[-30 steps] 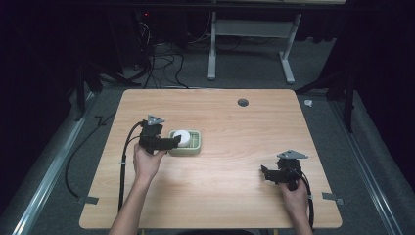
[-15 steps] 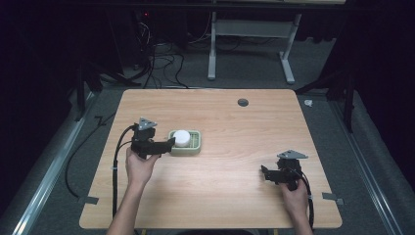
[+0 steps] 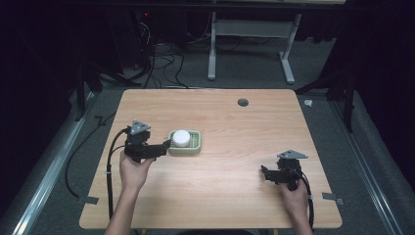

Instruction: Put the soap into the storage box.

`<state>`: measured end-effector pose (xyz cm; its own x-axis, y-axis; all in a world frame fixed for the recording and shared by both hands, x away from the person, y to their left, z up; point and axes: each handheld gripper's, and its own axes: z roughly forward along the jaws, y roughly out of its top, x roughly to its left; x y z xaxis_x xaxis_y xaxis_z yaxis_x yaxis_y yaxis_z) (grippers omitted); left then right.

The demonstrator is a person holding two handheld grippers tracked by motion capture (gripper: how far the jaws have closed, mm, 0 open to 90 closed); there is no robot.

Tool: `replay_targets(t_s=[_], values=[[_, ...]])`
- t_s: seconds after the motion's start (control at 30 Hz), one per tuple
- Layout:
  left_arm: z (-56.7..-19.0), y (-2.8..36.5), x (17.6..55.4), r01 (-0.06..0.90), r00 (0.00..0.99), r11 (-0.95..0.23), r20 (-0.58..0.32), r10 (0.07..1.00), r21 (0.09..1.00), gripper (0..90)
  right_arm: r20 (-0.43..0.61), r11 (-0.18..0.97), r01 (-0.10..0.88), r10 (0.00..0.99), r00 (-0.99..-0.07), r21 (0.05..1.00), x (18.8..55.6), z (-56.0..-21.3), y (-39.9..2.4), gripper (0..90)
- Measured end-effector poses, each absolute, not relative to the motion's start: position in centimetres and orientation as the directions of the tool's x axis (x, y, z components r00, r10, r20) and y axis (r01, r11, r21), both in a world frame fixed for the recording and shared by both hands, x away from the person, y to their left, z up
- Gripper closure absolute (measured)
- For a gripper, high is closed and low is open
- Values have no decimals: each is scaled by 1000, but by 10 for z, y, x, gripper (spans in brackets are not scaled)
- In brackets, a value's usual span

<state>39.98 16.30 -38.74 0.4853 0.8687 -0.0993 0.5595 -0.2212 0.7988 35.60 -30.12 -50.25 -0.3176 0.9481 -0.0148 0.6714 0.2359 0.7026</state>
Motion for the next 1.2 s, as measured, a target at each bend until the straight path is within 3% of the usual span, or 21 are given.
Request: replay_targets(t_s=[0.6, 1.2], values=[[-387, 172, 384, 554, 458, -228, -64, 887, 800, 169, -16, 238, 671, 948, -319, 703, 356, -503, -301, 151], [-395, 192, 372, 572, 417, -177, -98, 903, 801, 171, -18, 240, 669, 947, -320, 704, 356, -503, -301, 151]])
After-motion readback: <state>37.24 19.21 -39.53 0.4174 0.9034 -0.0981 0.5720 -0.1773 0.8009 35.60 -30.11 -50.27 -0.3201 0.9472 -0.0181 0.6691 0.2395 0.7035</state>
